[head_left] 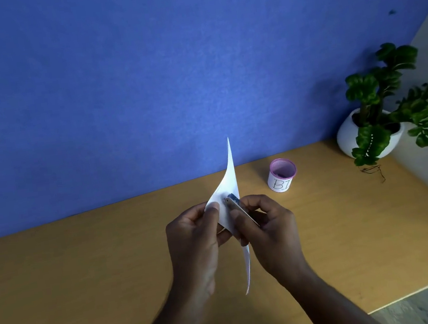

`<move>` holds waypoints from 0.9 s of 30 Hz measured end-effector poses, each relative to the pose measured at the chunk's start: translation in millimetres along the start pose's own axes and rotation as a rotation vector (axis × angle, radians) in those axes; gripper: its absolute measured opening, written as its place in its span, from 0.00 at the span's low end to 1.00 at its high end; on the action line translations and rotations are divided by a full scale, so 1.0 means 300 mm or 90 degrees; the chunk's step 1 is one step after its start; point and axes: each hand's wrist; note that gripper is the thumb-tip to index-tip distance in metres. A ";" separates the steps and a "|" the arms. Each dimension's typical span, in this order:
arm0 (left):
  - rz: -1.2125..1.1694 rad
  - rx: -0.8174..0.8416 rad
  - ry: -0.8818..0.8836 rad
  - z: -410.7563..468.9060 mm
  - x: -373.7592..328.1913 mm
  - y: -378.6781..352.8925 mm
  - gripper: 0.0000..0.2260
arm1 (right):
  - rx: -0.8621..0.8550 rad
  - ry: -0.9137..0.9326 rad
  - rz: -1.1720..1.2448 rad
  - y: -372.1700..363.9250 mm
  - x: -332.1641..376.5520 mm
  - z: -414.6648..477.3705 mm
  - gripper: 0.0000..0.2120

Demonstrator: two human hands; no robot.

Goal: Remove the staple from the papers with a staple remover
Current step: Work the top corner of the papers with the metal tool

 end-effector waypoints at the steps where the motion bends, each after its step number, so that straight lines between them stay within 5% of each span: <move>1: 0.007 -0.004 -0.007 0.001 0.001 0.002 0.13 | -0.001 -0.002 -0.014 -0.001 -0.001 -0.003 0.03; 6: 0.055 -0.012 -0.079 0.007 0.009 0.003 0.10 | -0.019 0.024 -0.084 -0.015 0.005 -0.005 0.12; 27: 0.084 -0.061 -0.158 0.037 0.003 0.001 0.11 | -0.039 0.041 -0.078 -0.048 -0.004 0.029 0.06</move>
Point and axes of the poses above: each hand's wrist, its own z-axis towards the middle knuckle, its own y-axis out of the back of the hand, x = y × z, and after that the axes turned 2 degrees about y, right-handed
